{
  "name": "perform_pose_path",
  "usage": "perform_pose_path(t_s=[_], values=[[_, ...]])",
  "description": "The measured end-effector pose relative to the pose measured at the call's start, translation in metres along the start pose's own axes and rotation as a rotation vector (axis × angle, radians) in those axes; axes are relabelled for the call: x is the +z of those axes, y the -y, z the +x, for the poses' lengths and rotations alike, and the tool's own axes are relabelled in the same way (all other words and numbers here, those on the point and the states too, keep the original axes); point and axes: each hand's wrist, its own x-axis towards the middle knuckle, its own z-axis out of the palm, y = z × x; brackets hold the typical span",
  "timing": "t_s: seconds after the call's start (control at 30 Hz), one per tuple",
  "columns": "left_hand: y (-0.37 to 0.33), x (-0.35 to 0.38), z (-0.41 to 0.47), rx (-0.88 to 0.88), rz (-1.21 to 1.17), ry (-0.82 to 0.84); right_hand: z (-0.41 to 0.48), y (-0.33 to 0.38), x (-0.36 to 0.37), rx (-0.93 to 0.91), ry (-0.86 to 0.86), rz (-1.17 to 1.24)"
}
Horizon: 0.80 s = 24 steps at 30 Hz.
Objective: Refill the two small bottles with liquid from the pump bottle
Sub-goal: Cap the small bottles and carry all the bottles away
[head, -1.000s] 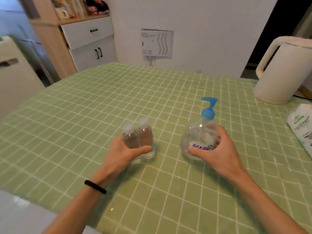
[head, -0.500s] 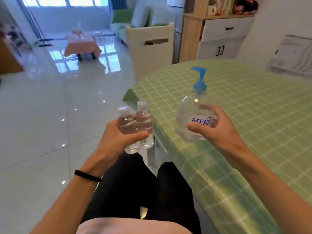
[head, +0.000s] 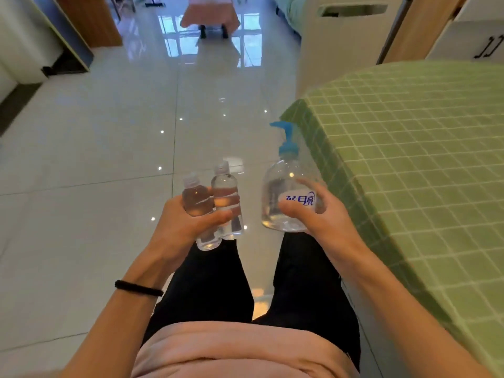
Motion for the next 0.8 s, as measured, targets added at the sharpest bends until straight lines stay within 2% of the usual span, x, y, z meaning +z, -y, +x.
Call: perform_pose_path(t_s=[0.33,0.47,0.6,0.8], values=[[0.058,-0.025,0.076,-0.310,-0.009,-0.072,0.097,-0.054,0.034,0.257,0.087,0.016],[0.050,-0.022,0.112,-0.378,-0.057,-0.097,0.141,-0.049,0.032,0.333,0.084,0.004],[0.003,-0.026,0.121,-0.418,-0.071,-0.088,0.147,-0.006,0.025,0.427,0.059,0.017],[-0.129,-0.060,0.100,-0.496,-0.157,-0.141,0.134,0.124,0.019,0.495,0.092,-0.079]])
